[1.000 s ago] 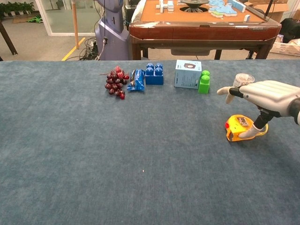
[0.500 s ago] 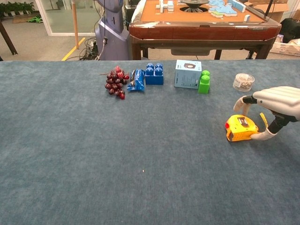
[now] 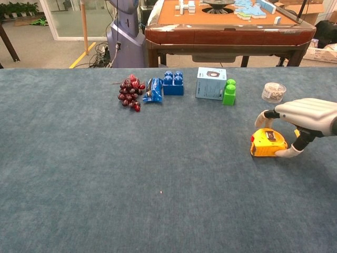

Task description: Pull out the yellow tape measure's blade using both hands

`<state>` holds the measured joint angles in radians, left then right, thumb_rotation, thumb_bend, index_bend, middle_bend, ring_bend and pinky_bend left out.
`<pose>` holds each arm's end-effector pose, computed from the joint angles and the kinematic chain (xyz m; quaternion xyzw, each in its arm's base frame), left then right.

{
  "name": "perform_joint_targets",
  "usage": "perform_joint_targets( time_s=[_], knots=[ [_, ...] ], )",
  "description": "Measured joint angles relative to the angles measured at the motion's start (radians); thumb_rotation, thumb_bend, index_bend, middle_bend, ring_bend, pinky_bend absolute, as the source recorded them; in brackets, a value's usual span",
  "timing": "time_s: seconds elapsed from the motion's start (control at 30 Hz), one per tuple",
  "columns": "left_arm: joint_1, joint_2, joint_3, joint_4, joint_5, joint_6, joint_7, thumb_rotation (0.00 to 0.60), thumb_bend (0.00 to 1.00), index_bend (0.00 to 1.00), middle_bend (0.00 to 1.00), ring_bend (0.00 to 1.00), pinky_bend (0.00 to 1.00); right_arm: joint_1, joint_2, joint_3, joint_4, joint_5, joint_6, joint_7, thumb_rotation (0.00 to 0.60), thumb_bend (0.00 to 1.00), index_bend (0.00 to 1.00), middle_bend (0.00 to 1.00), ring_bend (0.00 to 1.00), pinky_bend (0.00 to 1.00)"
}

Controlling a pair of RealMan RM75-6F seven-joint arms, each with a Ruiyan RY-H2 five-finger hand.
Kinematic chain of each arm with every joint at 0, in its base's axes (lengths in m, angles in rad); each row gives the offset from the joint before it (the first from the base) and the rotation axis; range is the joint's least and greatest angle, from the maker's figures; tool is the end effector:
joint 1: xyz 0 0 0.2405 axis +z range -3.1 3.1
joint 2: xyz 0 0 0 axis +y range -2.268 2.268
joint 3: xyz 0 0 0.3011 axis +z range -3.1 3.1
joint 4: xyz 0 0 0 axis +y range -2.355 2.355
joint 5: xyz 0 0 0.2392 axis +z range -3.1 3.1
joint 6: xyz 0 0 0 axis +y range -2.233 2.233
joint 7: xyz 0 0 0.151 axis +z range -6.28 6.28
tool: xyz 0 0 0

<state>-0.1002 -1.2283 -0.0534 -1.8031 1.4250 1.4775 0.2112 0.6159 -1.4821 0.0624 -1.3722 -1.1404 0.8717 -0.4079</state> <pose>-0.3125 0.1942 0.1001 -0.5717 -0.4320 -0.3999 0.5715 -0.2877 -0.3565 -0.0346 0.7814 -0.3613 0.2271 0.4553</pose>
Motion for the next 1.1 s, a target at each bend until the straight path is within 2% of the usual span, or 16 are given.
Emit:
perform_joint_targets(
  time_s=[0.43,0.57,0.67,0.83,1.1],
  knots=[
    [0.003,0.005,0.0,0.004,-0.005,-0.001,-0.007,0.6,0.09,0.16,0.0,0.0,0.0,0.008,-0.011,-0.001,-0.003,0.014,-0.001,-0.016,0.6,0.32,0.25,0.31,0.18,0.15],
    [0.002,0.003,0.0,0.008,-0.003,-0.002,-0.011,0.6,0.09,0.16,0.0,0.0,0.0,0.008,-0.017,-0.002,-0.002,0.02,0.003,-0.023,0.6,0.32,0.29,0.33,0.19,0.15],
    [0.002,0.003,0.0,0.01,-0.003,-0.003,-0.014,0.6,0.09,0.16,0.0,0.0,0.0,0.007,-0.023,0.001,0.001,0.023,0.009,-0.016,0.6,0.38,0.37,0.39,0.23,0.15],
    [-0.01,0.006,-0.008,0.013,-0.005,-0.016,-0.014,0.6,0.09,0.16,0.0,0.0,0.0,0.003,-0.026,0.009,-0.011,0.011,0.027,0.006,0.6,0.56,0.51,0.5,0.32,0.15],
    [-0.079,0.032,-0.043,0.007,-0.022,-0.113,-0.043,0.6,0.09,0.16,0.0,0.0,0.0,0.018,0.003,0.047,-0.13,0.019,0.032,0.029,0.6,0.62,0.55,0.54,0.37,0.15]
  ],
)
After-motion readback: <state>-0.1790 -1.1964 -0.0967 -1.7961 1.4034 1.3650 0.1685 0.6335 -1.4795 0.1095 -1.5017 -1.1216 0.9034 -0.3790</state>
